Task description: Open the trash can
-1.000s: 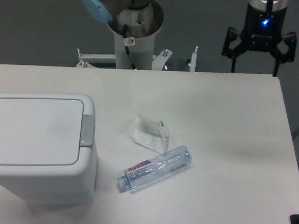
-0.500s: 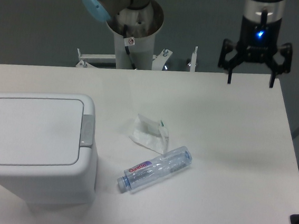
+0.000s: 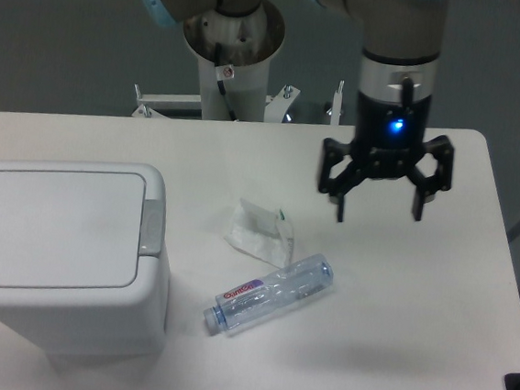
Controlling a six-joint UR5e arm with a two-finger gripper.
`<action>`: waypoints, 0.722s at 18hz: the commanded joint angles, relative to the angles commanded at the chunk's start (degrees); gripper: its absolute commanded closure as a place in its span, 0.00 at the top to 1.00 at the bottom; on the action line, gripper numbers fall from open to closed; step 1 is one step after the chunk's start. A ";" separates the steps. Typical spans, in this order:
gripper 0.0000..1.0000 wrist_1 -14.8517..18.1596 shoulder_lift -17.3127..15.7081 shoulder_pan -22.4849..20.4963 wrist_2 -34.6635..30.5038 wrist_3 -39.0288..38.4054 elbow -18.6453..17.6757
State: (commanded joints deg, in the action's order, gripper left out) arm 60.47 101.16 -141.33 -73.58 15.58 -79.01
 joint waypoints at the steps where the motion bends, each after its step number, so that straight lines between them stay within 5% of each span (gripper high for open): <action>1: 1.00 0.26 -0.18 0.61 1.58 -1.93 -0.35; 4: 1.00 0.35 -0.35 3.42 3.45 -10.02 -3.50; 13: 1.00 0.44 -0.35 6.59 4.59 -12.94 -6.77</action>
State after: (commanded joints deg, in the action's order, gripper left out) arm 60.91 100.81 -134.74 -68.99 2.64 -85.78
